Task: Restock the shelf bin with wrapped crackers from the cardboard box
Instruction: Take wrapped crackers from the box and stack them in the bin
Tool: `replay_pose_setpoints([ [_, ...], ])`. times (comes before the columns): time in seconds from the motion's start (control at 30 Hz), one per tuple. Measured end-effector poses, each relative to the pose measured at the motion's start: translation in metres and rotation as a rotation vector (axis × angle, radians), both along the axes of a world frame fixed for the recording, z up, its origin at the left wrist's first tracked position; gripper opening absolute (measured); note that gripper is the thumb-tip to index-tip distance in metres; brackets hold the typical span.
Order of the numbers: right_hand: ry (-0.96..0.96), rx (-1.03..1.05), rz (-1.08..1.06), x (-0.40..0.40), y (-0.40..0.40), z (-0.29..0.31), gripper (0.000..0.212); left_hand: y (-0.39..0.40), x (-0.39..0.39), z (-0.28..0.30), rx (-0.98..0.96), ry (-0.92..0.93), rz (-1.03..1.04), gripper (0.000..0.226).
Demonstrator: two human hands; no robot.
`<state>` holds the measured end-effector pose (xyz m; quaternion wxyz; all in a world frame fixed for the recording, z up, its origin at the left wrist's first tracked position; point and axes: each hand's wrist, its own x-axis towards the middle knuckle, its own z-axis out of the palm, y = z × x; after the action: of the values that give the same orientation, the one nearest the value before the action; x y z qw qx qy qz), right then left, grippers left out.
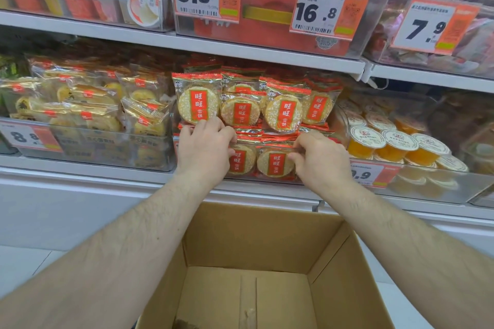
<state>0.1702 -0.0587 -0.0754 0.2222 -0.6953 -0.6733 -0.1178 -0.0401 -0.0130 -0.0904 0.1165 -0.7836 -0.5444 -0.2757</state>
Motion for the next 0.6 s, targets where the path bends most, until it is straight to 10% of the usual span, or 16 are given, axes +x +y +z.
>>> replay_pose_setpoints([
  [0.43,0.036,-0.068,0.005,-0.008,-0.004,-0.013,0.016,0.004,-0.008,-0.009,-0.038,0.008,-0.026,0.018],
  [0.6,0.000,0.277,0.152,-0.008,-0.008,0.002,0.028,0.001,-0.015,0.002,0.160,-0.064,-0.091,0.029],
])
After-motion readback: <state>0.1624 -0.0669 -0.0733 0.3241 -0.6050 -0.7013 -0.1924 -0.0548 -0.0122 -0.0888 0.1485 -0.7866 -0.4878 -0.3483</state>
